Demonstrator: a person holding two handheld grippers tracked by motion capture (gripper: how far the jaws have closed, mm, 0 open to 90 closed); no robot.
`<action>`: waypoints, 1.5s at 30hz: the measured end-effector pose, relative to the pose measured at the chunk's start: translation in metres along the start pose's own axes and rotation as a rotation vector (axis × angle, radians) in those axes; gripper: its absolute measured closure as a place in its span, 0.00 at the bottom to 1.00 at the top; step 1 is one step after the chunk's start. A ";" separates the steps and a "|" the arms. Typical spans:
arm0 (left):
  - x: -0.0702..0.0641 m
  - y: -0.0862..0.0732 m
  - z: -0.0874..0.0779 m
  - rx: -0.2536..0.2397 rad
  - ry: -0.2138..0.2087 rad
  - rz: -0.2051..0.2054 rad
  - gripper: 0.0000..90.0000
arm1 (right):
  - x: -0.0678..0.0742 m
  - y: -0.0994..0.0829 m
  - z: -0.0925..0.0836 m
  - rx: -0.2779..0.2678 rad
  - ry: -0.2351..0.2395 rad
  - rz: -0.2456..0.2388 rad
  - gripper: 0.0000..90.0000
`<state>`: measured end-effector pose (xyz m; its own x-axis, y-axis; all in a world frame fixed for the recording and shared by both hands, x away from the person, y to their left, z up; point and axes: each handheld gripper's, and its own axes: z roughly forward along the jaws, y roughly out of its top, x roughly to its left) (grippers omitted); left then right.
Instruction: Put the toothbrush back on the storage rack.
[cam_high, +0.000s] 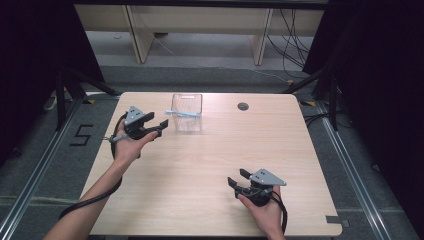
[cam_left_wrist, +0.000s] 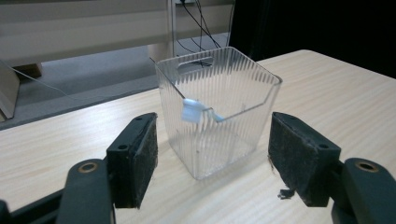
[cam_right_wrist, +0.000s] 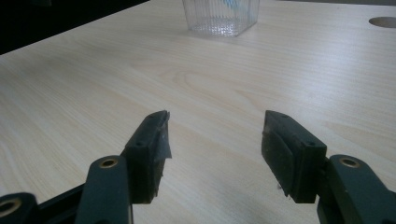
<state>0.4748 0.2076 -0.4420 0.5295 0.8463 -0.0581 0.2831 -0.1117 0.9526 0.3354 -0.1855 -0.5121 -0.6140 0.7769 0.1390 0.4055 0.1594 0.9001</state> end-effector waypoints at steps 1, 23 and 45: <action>-0.001 -0.001 -0.003 0.000 -0.001 0.000 0.36 | 0.000 0.000 0.000 -0.003 0.002 -0.001 0.47; -0.015 -0.031 -0.060 -0.037 -0.013 0.019 0.36 | 0.001 0.000 0.000 -0.009 0.002 -0.002 0.47; -0.013 -0.090 -0.093 -0.018 0.025 -0.017 0.36 | 0.000 0.000 0.001 -0.025 -0.019 -0.042 0.47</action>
<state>0.3677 0.2554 -0.4992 0.5048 0.8606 -0.0668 0.2768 -0.0882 0.9569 0.3360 -0.1847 -0.5120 -0.6170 0.7814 0.0929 0.3625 0.1774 0.9150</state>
